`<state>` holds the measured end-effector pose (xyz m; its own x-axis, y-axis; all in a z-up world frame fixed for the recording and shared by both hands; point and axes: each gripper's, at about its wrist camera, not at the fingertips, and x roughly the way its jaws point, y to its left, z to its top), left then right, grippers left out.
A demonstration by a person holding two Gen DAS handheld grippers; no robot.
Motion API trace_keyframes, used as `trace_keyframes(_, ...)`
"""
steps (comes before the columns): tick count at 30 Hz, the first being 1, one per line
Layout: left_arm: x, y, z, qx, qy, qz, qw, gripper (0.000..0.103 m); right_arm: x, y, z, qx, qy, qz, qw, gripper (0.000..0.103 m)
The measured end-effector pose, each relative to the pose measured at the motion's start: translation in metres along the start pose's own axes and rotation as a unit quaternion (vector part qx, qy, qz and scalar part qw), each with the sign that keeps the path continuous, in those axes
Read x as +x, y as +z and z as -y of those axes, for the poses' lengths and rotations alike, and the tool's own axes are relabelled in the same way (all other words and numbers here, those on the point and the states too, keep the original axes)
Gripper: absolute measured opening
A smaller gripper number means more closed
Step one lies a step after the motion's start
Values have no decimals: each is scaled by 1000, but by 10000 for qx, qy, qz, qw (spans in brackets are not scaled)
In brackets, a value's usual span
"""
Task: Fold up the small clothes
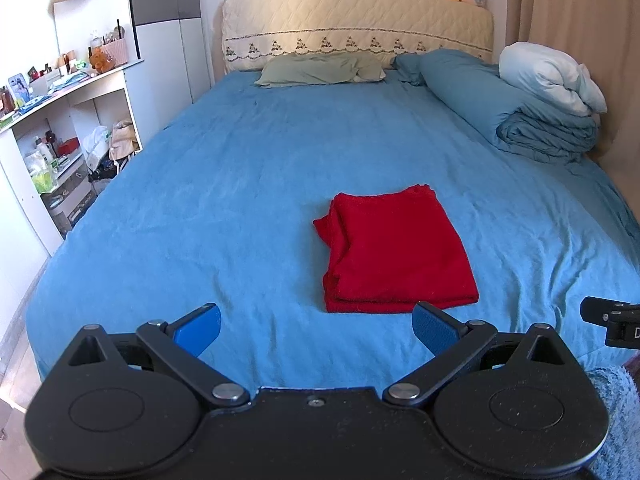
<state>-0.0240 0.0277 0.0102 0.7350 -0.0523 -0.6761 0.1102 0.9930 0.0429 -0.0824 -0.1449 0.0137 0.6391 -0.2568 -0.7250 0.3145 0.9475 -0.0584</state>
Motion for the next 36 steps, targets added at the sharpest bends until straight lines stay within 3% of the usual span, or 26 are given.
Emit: trace_keyframes(36, -5, 0, 0, 100, -30, 118, 9999, 103, 2, -3, 2, 114, 29, -41, 9999, 103)
